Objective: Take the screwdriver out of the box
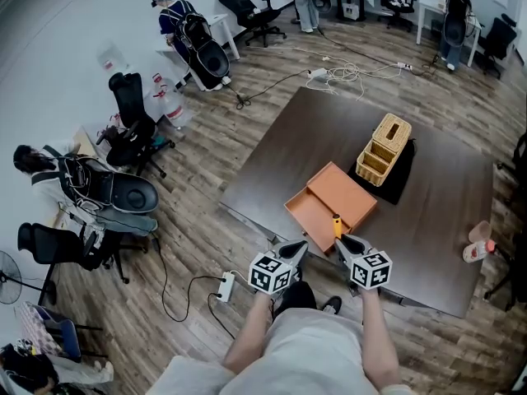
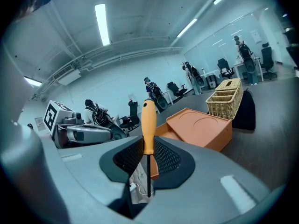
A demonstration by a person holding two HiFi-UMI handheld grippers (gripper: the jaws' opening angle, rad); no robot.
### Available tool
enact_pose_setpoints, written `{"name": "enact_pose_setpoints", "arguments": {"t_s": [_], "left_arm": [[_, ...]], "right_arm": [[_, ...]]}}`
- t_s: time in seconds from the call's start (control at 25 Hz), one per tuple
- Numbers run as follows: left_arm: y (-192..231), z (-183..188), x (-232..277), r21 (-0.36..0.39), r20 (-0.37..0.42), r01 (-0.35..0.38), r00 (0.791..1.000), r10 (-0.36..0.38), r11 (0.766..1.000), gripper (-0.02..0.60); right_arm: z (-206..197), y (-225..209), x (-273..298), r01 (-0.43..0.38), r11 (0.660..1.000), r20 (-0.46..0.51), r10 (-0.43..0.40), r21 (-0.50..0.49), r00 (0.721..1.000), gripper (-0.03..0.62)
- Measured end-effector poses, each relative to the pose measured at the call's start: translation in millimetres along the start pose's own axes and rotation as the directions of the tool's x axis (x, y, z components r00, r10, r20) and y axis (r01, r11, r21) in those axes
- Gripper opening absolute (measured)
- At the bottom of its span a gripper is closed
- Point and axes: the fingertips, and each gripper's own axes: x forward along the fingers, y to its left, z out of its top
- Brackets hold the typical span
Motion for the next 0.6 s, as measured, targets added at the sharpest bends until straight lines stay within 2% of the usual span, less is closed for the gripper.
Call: {"name": "enact_pose_setpoints", "arguments": {"t_s": [0.6], "left_arm": [[6.7,-2.8,-4.4,-0.012,-0.007,-0.007,1.000,0.007,1.000,0.054]], "right_arm": [[1.6,3.7,4.1,0.001,1.000,-0.004,-0.001,-0.001,1.000,0.069]]}}
